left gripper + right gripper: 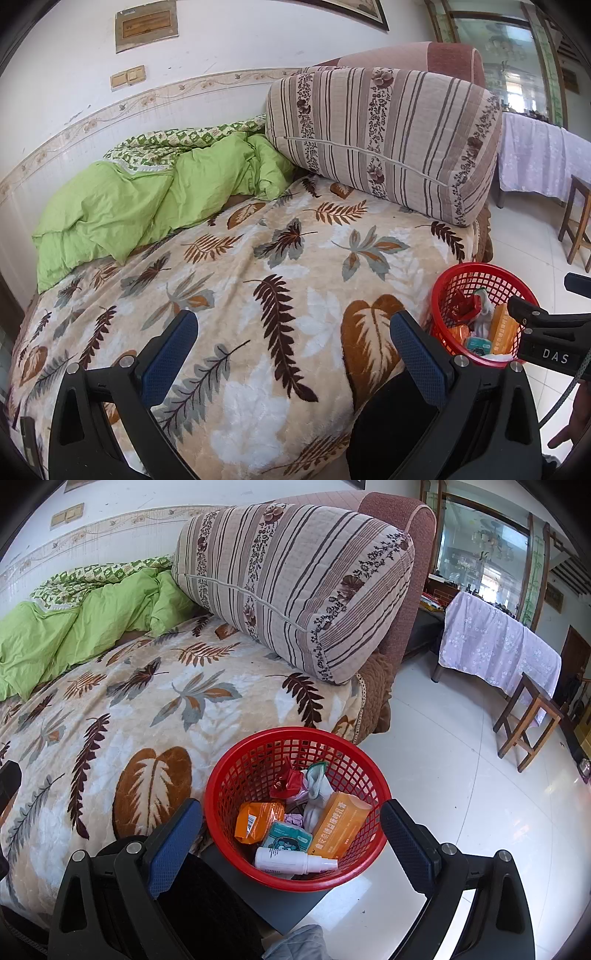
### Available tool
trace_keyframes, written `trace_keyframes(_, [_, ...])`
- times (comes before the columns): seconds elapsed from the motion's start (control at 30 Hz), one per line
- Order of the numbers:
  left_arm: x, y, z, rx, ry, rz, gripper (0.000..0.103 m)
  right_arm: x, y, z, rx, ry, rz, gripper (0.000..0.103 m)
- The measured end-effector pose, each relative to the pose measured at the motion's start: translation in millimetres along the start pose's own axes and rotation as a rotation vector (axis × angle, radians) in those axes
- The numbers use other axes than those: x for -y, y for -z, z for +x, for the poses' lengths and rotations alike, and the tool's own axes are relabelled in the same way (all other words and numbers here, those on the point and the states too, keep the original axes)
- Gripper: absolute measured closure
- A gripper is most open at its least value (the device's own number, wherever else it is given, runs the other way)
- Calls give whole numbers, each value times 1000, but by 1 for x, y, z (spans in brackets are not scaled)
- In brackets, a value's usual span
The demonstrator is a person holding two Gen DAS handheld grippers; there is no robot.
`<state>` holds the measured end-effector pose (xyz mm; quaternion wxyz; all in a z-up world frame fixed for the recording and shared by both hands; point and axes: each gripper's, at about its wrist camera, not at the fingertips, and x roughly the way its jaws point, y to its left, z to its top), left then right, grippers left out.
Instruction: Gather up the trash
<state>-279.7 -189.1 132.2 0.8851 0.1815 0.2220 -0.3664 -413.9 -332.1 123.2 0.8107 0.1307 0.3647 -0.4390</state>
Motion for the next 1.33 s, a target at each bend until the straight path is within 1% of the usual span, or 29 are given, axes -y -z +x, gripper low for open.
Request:
trace_keyframes(0.5, [0, 0, 0, -3, 4, -4, 0, -3, -1, -1, 1, -4, -5, 5])
trace_keyframes(0.6, [-8, 3, 4, -34, 28, -50, 0, -10, -7, 1, 8, -24, -8, 5])
trace_keyframes(0.67, [-18, 8, 9, -55, 14, -78, 0, -21, -13, 4, 23, -53, -28, 5])
trace_keyframes(0.73, [-38, 14, 14, -83, -23, -120, 0, -39, -21, 8, 49, -98, -64, 5])
trace_keyframes(0.8, [-66, 21, 19, -111, -52, -189, 0, -64, -30, 11, 72, -164, -100, 5])
trace_keyframes(0.83, [-83, 26, 22, -127, -80, -228, 0, -82, -35, 14, 80, -212, -132, 5])
trace_keyframes(0.93, [-138, 45, 32, -180, -179, -350, 0, -135, -45, 28, 44, -369, -193, 4])
trace_keyframes(0.97, [-159, 55, 38, -210, -216, -403, 0, -154, -46, 34, 30, -416, -212, 4])
trace_keyframes(1.0, [-178, 63, 43, -240, -248, -448, 0, -174, -48, 43, 6, -444, -233, 4])
trace_keyframes(1.03, [-197, 73, 49, -271, -276, -497, 0, -196, -50, 53, -19, -450, -239, 4])
trace_keyframes(1.1, [-231, 91, 60, -324, -316, -586, 0, -235, -51, 68, -33, -456, -255, 4])
trace_keyframes(1.17, [-258, 106, 70, -361, -358, -647, 0, -274, -52, 84, -63, -458, -271, 4])
trace_keyframes(1.2, [-269, 112, 75, -372, -378, -666, 0, -291, -52, 91, -62, -460, -278, 4])
trace_keyframes(1.27, [-283, 121, 89, -399, -390, -682, 0, -317, -52, 106, -74, -428, -296, 4])
trace_keyframes(1.33, [-287, 127, 104, -419, -417, -654, 0, -334, -51, 122, -85, -404, -292, 4])
